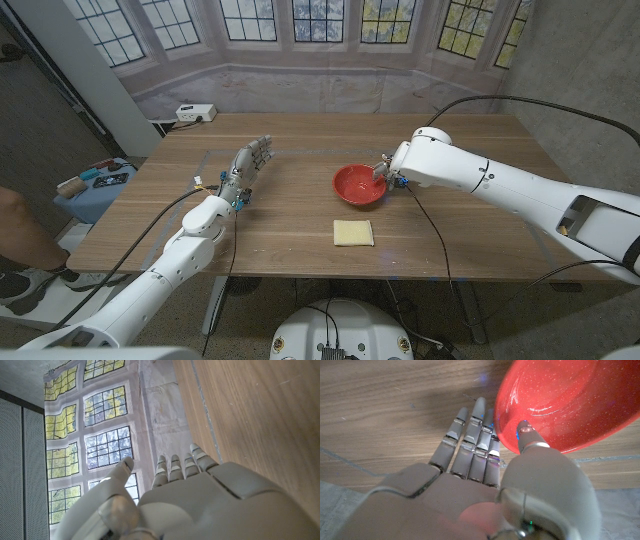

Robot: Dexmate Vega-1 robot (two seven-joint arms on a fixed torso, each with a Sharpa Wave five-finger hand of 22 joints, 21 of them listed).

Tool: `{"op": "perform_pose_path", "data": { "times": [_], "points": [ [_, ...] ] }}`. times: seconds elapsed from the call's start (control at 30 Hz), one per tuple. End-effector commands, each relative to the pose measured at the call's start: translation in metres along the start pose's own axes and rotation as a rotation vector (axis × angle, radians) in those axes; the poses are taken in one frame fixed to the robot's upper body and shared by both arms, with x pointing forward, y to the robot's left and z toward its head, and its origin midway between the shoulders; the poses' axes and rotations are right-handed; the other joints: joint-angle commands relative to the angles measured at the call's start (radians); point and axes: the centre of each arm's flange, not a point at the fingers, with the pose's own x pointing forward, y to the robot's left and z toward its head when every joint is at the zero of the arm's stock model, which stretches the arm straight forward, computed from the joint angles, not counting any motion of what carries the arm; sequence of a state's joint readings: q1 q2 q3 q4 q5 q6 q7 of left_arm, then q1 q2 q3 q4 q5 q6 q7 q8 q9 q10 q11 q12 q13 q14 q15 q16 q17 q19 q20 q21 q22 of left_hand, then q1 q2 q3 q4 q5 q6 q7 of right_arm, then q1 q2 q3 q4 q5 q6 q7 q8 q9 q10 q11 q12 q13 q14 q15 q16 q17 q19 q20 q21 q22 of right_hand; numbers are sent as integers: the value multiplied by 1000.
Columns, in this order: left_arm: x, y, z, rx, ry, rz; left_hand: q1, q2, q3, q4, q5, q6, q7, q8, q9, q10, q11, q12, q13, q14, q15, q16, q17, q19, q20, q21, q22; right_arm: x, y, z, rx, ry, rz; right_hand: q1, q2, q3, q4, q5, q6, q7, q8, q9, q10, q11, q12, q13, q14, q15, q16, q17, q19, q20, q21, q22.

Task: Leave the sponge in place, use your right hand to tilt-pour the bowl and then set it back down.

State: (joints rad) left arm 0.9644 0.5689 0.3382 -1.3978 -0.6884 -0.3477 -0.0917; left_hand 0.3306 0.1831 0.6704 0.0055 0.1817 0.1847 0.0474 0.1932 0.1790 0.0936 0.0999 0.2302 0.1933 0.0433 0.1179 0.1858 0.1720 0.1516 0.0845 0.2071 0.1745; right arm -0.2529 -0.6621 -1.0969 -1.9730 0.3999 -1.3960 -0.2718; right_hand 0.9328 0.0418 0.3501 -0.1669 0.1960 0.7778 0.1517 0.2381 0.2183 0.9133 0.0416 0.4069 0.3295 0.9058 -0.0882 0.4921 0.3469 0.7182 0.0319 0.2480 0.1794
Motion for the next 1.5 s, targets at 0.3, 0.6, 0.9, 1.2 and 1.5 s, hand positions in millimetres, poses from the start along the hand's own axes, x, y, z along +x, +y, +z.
{"op": "perform_pose_path", "data": {
  "times": [0.3, 0.6, 0.9, 1.2, 1.5],
  "points": [
    [-1, 1, -3, -5, 7, -2, 0, -8, 8, 5, 5, 24, 5, 12, 6, 21, 1, 12, 3, 21, 0, 5, 2, 4, 10, -4, 4, 4, 6, 6, -30, 2, -15, 34, 5, -1, 0, -2, 48, -21, 17, 13, 50, -29, 49, 32, 63, -49, 21, 16, 49, -24, 19, 5],
    [-1, 1, -3, -6, 10, -2, -2, -9, 10, 6, 4, 33, 6, 13, 7, 31, 1, 14, 3, 31, 0, 6, 2, 7, 12, -3, 4, 6, 7, 5, -34, -1, -27, 45, 6, -1, 0, -2, 72, -35, 23, 18, 68, -40, 71, 48, 79, -64, 24, 20, 65, -35, 24, 6],
    [1, 2, -5, -6, 15, -2, -2, -9, 12, 5, 5, 41, 6, 13, 7, 41, 0, 16, 4, 36, 0, 5, 1, 9, 15, -2, 4, 6, 8, 3, -36, -8, -55, 84, 8, 7, -10, 0, 120, -62, 37, 27, 103, -73, 110, 74, 123, -99, 37, 30, 99, -62, 36, 6],
    [4, 3, -6, -6, 23, -5, -2, -10, 14, 4, 5, 47, 7, 13, 8, 46, -3, 16, 4, 43, 0, 5, 1, 12, 15, -1, 4, 10, 12, 2, -41, -12, -71, 133, 13, 14, -14, 0, 157, -92, 47, 37, 132, -101, 143, 98, 155, -124, 53, 52, 125, -83, 46, 7],
    [6, 3, -7, -5, 27, -4, -1, -10, 17, 2, 5, 52, 7, 12, 8, 52, -4, 17, 4, 49, 1, 5, 0, 14, 15, -1, 4, 13, 17, -2, -47, -16, -99, 182, 13, 20, -16, -1, 203, -116, 65, 52, 167, -132, 181, 125, 202, -146, 65, 71, 156, -106, 61, 9]
  ]
}}
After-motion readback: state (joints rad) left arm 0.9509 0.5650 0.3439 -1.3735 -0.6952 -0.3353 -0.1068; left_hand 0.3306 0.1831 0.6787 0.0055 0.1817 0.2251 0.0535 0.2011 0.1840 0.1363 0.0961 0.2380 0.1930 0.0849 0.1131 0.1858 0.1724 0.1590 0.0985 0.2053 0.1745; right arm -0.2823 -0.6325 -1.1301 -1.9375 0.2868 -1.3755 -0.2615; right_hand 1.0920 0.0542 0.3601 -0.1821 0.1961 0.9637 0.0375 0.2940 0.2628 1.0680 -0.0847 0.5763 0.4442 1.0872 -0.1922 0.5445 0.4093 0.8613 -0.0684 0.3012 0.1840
